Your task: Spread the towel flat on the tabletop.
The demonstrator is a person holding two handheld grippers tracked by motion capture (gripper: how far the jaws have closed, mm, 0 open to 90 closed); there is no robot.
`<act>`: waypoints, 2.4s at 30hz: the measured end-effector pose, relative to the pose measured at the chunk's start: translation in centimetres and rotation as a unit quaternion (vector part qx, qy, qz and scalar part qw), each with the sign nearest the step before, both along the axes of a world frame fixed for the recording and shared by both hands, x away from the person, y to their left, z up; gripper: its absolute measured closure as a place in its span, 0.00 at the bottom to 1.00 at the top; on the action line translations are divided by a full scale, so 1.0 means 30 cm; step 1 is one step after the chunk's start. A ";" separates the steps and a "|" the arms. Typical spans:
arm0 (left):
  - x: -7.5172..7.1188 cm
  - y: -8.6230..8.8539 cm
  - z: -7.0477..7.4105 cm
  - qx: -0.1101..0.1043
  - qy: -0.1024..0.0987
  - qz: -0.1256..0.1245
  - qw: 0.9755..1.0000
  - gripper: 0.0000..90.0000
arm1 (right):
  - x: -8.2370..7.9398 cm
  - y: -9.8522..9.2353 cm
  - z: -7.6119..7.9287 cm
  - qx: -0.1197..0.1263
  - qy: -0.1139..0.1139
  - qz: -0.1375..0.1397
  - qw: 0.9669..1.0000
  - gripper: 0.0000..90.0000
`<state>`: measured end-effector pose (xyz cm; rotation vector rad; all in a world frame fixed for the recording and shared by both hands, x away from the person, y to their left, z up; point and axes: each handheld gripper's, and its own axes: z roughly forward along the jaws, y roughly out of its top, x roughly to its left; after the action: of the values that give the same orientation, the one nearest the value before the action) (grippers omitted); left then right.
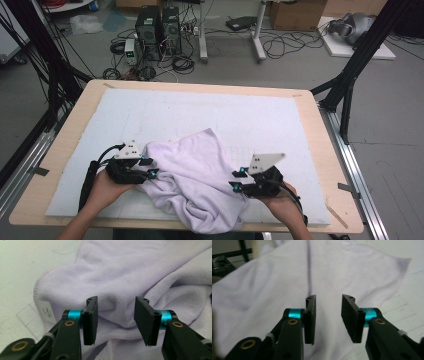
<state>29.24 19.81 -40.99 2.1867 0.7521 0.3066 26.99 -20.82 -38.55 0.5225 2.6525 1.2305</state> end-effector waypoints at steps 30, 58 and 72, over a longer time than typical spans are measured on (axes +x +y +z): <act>0.078 -0.134 0.002 -0.005 0.008 -0.032 0.999 0.70 | -0.092 -0.052 -0.089 -0.044 0.061 0.015 0.997 0.94; 0.166 -0.027 -0.049 0.049 0.010 0.045 0.998 0.95 | 0.296 0.009 -0.170 -0.047 0.043 -0.076 0.995 0.98; 0.258 -0.052 0.078 0.013 -0.031 0.080 0.996 0.74 | 0.289 -0.131 -0.045 -0.013 0.013 -0.142 0.990 0.78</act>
<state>36.99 18.26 -38.66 2.1354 0.8939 0.4654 35.64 -24.76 -39.91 0.8827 2.4987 1.1095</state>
